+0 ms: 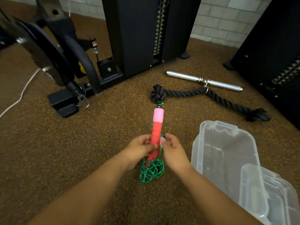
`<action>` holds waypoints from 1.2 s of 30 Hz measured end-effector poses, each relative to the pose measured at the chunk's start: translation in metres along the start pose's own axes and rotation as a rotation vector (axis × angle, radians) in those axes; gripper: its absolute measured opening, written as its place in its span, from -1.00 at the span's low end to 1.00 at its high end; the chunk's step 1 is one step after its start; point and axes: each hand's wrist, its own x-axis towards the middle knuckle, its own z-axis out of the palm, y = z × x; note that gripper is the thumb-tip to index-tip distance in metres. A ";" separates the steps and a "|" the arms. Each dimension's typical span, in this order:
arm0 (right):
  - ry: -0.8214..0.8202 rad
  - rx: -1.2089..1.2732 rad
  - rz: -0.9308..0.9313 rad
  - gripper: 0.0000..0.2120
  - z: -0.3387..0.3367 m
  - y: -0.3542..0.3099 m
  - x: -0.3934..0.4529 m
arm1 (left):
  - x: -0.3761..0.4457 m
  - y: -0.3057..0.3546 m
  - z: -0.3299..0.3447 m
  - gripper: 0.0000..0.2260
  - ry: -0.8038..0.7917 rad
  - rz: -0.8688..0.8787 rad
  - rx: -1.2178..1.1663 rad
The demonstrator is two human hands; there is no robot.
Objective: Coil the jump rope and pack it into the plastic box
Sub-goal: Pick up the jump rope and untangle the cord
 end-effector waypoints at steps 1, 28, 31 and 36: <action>0.039 0.016 0.008 -0.63 -0.006 -0.012 0.001 | -0.011 0.008 0.004 -0.74 -0.082 -0.016 -0.033; -0.155 0.243 -0.069 -0.64 -0.124 -0.129 -0.267 | -0.237 0.119 0.083 -0.25 -0.366 -0.180 -0.188; -0.160 0.265 -0.069 -0.74 -0.120 -0.129 -0.269 | -0.239 0.120 0.087 -0.28 -0.377 -0.197 -0.192; -0.272 0.229 -0.200 -0.70 -0.119 -0.131 -0.281 | -0.244 0.124 0.101 -0.30 -0.461 -0.200 -0.266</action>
